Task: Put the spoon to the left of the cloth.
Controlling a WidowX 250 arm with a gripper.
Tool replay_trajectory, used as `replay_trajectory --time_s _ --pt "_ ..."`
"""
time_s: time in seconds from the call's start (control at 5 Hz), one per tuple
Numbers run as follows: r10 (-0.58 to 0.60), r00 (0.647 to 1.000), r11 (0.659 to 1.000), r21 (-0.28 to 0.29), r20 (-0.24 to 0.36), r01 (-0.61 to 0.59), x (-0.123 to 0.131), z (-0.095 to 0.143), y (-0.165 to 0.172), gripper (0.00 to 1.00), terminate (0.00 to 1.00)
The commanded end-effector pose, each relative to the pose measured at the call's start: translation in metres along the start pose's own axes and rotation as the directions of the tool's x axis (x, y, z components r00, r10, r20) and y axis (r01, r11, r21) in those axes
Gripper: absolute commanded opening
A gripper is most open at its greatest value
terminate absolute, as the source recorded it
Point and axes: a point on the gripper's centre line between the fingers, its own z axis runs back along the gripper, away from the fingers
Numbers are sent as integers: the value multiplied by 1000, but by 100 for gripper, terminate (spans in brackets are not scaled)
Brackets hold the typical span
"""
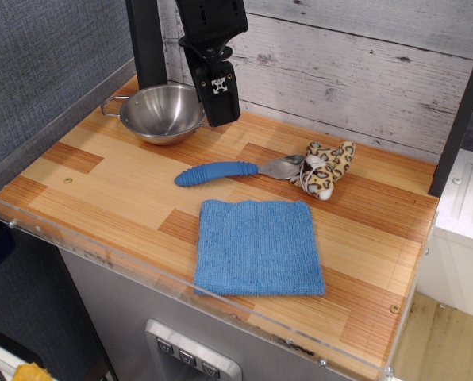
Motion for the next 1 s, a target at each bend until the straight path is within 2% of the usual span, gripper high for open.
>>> replay_trajectory --time_s 0.0,0.6,0.8 --pt "0 1000 1000 0 0 0 0 0 0 100 0" --pt "-40 997 993 112 -69 47 -18 -44 3 100 0" --pt "-33 997 993 113 -73 41 -20 -55 7 100 0"
